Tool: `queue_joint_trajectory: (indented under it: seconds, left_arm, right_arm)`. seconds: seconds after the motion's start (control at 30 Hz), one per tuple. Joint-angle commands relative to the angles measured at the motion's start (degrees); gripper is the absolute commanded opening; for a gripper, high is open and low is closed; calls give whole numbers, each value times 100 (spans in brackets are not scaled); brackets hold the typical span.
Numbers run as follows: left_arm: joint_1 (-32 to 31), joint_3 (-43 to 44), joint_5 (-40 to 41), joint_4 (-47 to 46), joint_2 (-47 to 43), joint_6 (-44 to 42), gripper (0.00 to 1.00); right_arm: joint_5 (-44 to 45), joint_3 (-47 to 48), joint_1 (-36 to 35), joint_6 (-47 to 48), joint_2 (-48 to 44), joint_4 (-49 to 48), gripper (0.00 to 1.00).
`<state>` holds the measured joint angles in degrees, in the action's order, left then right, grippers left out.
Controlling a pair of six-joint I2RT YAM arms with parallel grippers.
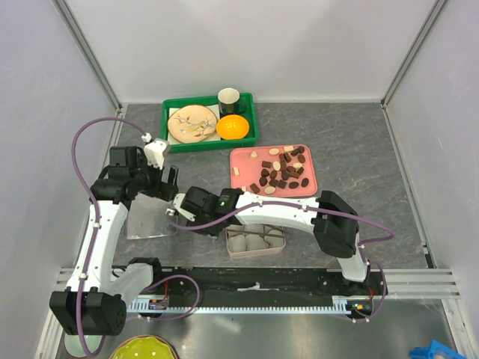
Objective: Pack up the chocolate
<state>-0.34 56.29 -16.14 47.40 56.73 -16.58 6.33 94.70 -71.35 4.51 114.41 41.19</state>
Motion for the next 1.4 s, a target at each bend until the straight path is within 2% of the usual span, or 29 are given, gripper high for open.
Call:
queue_joint_trajectory:
  seconds: [0.0,0.13,0.2,0.3,0.33,0.37,0.43,0.47,0.5,0.57,0.63,0.77,0.93,1.17,1.37]
  left_arm:
    - [16,22,-73,-108,-92,-152,99]
    - [16,92,-275,-99,-118,-337,99]
    - [16,241,-661,15,-66,-477,99]
    - [-10,575,-1574,541,109,-872,99]
    - [-97,654,-1985,769,145,-1187,99]
    - [-516,768,-2007,1041,180,-1285,99]
    - [-1149,761,-1667,1114,198,-1322,99]
    - [-1840,612,-1499,1096,163,-1313,99]
    - [-2169,515,-1314,966,128,-1269,99]
    - [-2923,252,-831,833,180,-1207,98]
    - [-3287,93,-523,762,329,-1286,94]
    - [-4086,-109,-48,613,514,-1436,91]
    - [-4439,-267,470,280,813,-1629,91]
    - [-4782,-461,779,-116,1182,-1664,88]
    - [-4976,-584,1104,-441,1455,-1621,81]
  right_arm:
    - [61,49,-19,-21,-392,-365,61]
    - [246,101,-28,-38,-1330,-463,68]
    - [290,128,33,-143,-1745,-611,74]
    - [149,-178,392,-432,-2641,-910,76]
    - [193,-458,533,-599,-3078,-989,75]
    - [272,-643,726,-731,-3300,-1138,74]
    - [368,-1309,1499,-1223,-3896,-1349,73]
    - [378,-1522,1789,-1425,-4065,-1498,73]
    - [91,-1716,2374,-1557,-4197,-1552,73]
    - [35,-2165,2783,-1927,-4462,-1631,72]
    - [-245,-2454,3223,-2164,-4532,-1684,71]
    - [-615,-2737,3768,-2455,-4463,-1825,70]
    - [-1124,-2913,4208,-2543,-4313,-1956,71]
    - [-1274,-3036,4472,-2543,-4331,-2018,70]
    - [-1423,-3168,4621,-2526,-4462,-2010,69]
